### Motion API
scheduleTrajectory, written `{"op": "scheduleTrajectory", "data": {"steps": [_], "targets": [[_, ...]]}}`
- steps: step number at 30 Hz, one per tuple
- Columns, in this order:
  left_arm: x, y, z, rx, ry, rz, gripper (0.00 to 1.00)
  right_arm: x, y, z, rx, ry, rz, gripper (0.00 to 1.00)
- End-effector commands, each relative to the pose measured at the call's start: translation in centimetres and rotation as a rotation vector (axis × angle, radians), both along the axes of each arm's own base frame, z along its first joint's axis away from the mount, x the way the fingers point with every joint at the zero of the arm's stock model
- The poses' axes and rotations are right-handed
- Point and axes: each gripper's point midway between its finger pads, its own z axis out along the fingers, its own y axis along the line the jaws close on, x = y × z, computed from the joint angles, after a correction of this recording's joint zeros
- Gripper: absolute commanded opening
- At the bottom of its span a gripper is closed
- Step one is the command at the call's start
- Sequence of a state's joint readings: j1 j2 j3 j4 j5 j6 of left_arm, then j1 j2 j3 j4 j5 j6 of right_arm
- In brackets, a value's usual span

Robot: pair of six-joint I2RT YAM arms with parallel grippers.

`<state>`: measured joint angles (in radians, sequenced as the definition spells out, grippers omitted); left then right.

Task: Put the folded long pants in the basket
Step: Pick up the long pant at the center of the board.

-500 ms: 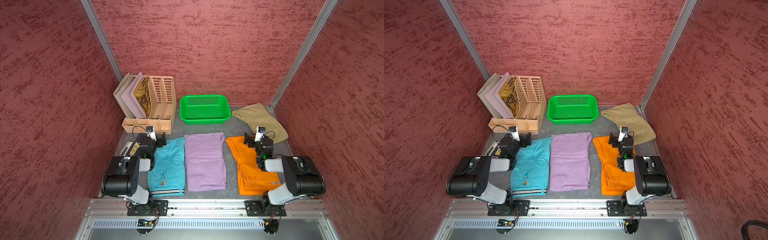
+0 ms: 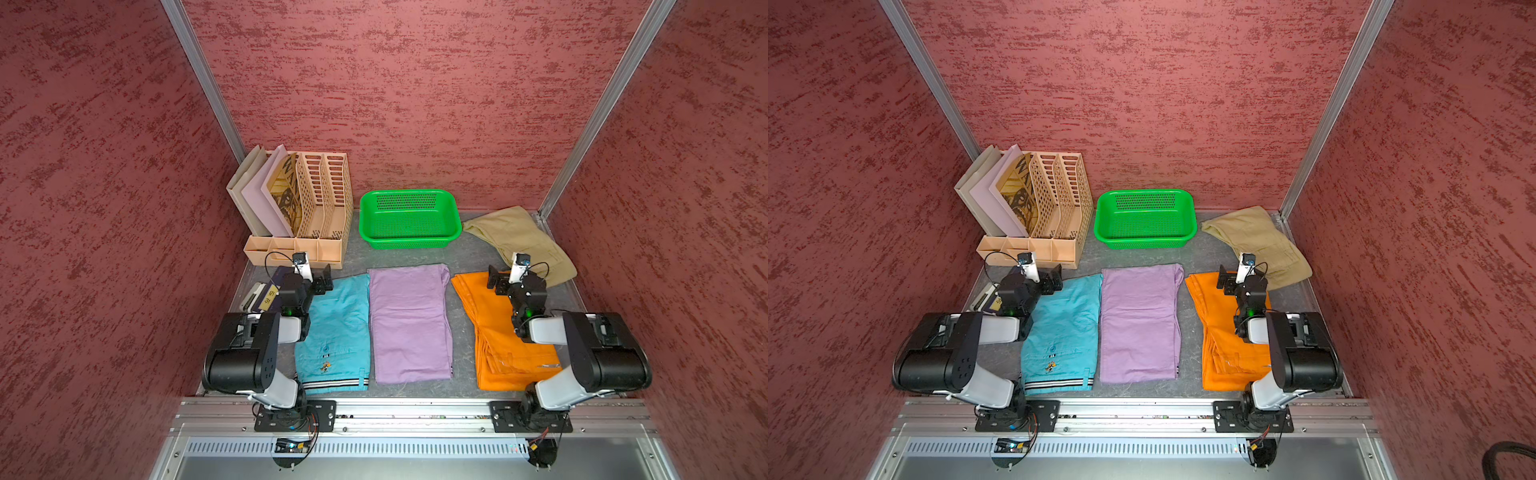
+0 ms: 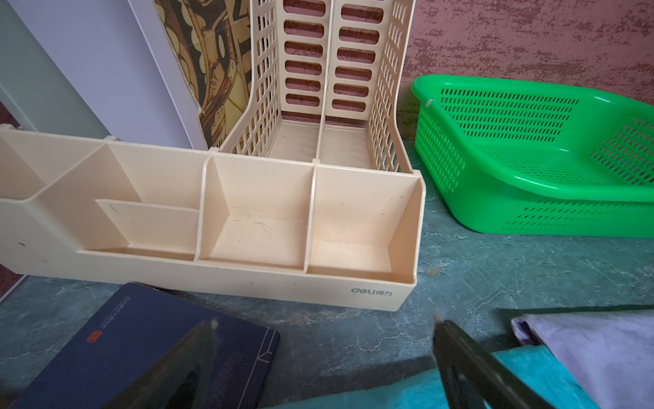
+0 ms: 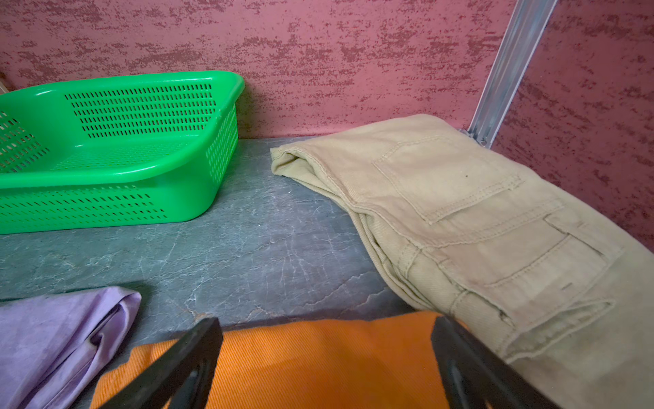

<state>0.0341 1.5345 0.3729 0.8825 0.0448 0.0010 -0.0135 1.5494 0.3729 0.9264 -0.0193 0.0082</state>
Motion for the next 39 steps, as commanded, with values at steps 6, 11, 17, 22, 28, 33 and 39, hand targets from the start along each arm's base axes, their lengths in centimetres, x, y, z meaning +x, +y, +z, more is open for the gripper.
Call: {"op": "scheduleTrajectory", "data": {"steps": [6,11,17,22,28,33,39], "targets": [[0.3,0.0,0.5,0.005,-0.015,-0.003,1.00,0.2,0.6,0.4,-0.005,-0.007,0.025,0.98],[0.3,0.0,0.5,0.003,-0.015,-0.004,1.00,0.2,0.6,0.4,-0.006,-0.008,0.025,0.98],[0.2,0.0,0.5,0.000,-0.013,-0.006,1.00,0.2,0.6,0.3,-0.005,-0.006,0.025,0.98],[-0.3,1.2,2.7,0.027,-0.043,0.106,1.00,0.1,-0.7,1.0,0.005,-0.016,-0.055,0.98],[-2.2,1.2,8.7,-0.131,-0.090,0.188,1.00,-2.1,-3.2,7.6,0.097,-0.020,-0.233,0.98],[-4.7,2.5,8.6,-0.395,-0.027,0.276,1.00,-4.2,-1.7,9.5,0.291,0.008,-0.192,0.98],[-5.0,-2.1,9.1,-0.654,0.141,-0.006,1.00,-6.7,0.7,9.3,0.396,0.160,-0.102,0.98]]}}
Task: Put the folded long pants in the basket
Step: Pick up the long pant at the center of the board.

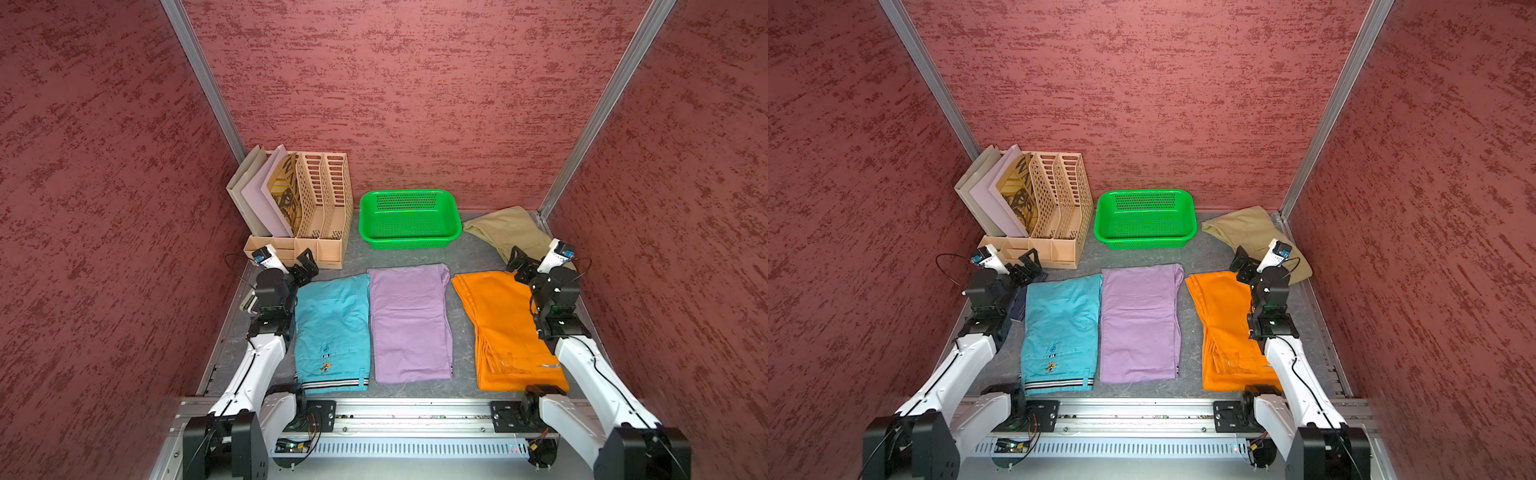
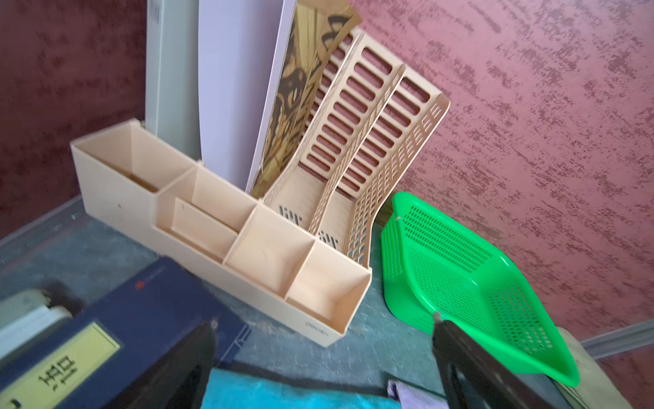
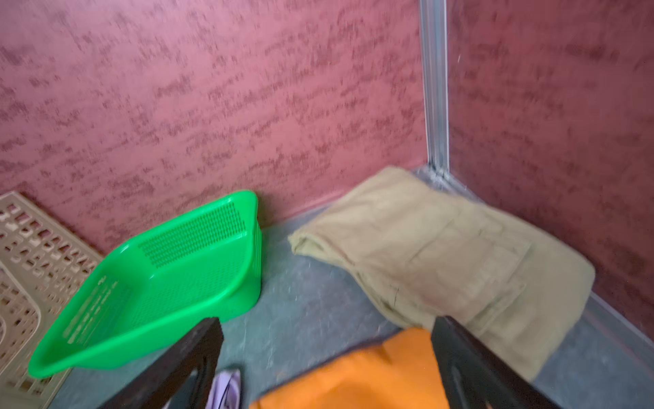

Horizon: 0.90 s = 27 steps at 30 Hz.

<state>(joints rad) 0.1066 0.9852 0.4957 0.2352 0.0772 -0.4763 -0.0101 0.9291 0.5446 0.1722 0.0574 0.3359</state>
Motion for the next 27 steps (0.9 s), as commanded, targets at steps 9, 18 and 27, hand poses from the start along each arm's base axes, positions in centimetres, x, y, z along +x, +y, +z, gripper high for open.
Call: {"op": "scheduleTrajectory", "data": {"steps": [9,18,27], "targets": [[-2.1,-9.9,-0.2,-0.255,0.234,-0.480,0.89,-4.4,6.7,-7.2,0.310,0.454,0.269,0.88],[-4.5,-20.0,-1.4,-0.043,0.362,-0.807,0.88,-4.9,9.9,-9.5,0.325,0.606,0.364,0.74],[-5.6,-27.7,-3.0,0.057,0.406,-1.056,0.87,-1.0,8.9,-13.6,0.242,0.716,0.231,0.60]]}}
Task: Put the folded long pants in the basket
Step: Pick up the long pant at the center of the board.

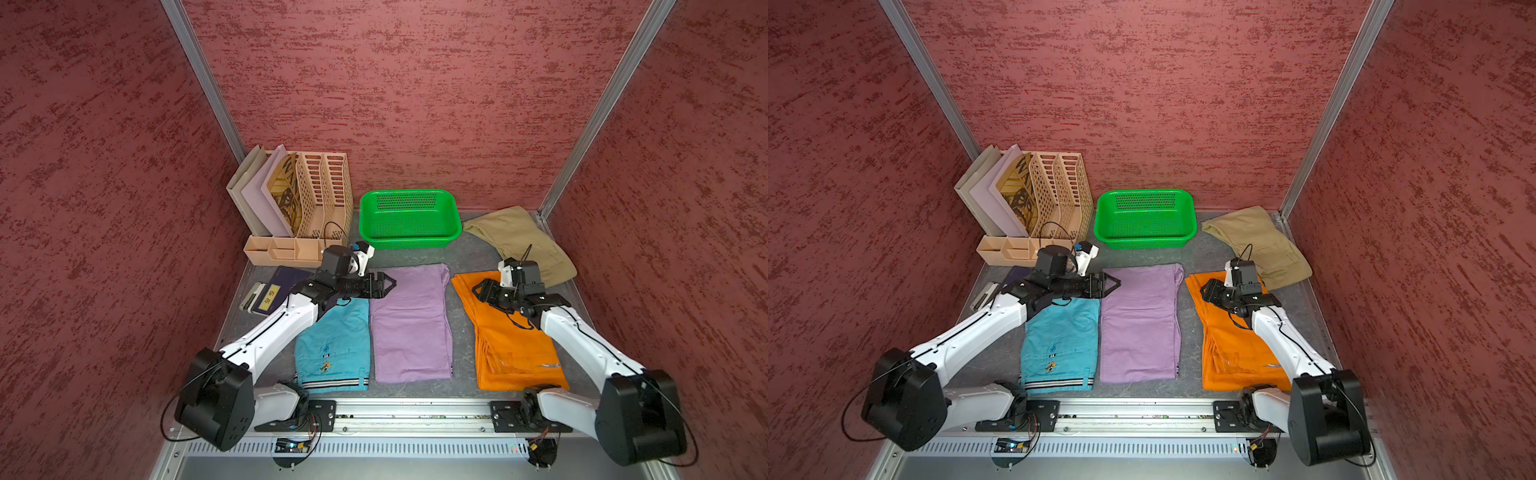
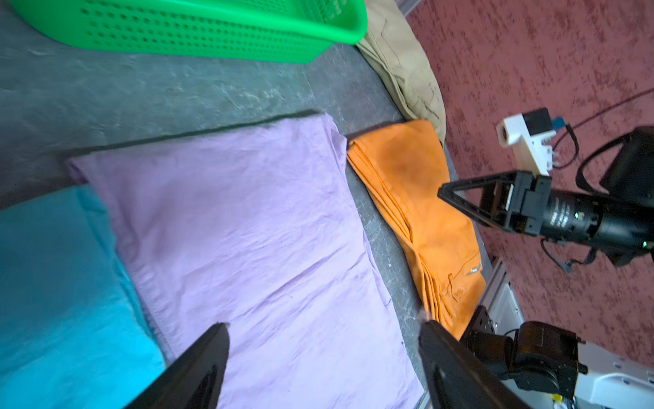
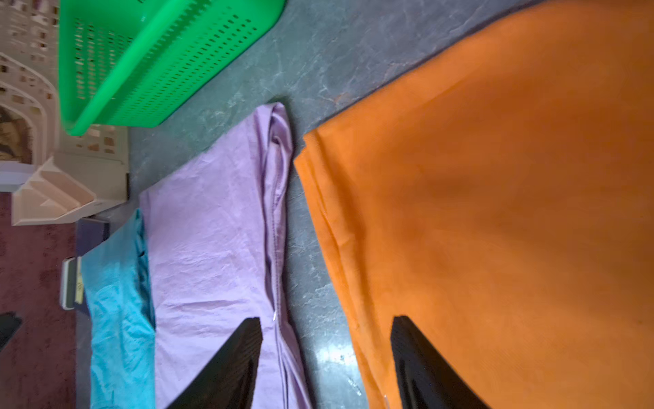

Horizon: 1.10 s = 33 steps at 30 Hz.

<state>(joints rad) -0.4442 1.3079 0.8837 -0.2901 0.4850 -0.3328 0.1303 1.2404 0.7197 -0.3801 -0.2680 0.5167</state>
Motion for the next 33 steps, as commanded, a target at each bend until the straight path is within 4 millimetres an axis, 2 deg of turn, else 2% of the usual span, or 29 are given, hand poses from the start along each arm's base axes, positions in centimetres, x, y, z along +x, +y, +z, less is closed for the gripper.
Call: {"op": "scheduleTrajectory", "data": {"steps": [1,5,9,14,20,30,33], "targets": [[-0.1,-2.7,0.3,0.028,-0.037,-0.112,0.86,3.4,-1.5,-0.9,-0.095,0.010,-0.076,0.57],[0.3,-4.0,-0.6,0.044,-0.013,-0.133,0.85,6.5,-2.1,-2.9,-0.134,0.054,-0.116,0.55],[0.5,-4.3,-1.1,0.040,0.003,-0.136,0.85,7.7,-1.0,-3.7,-0.107,0.097,-0.096,0.63],[0.5,-3.8,-1.9,0.069,0.019,-0.121,0.85,6.2,0.4,-4.2,-0.270,0.152,0.022,0.78],[0.9,-2.5,-2.4,0.089,0.023,-0.081,0.85,4.7,1.7,-5.5,-0.358,0.210,0.133,0.86],[1.3,-1.7,-2.4,0.079,0.043,-0.047,0.86,4.2,1.5,-9.4,-0.497,0.338,0.173,0.74],[1.3,-1.6,-2.3,0.079,0.042,-0.046,0.86,4.1,1.4,-10.1,-0.525,0.352,0.182,0.65]]}}
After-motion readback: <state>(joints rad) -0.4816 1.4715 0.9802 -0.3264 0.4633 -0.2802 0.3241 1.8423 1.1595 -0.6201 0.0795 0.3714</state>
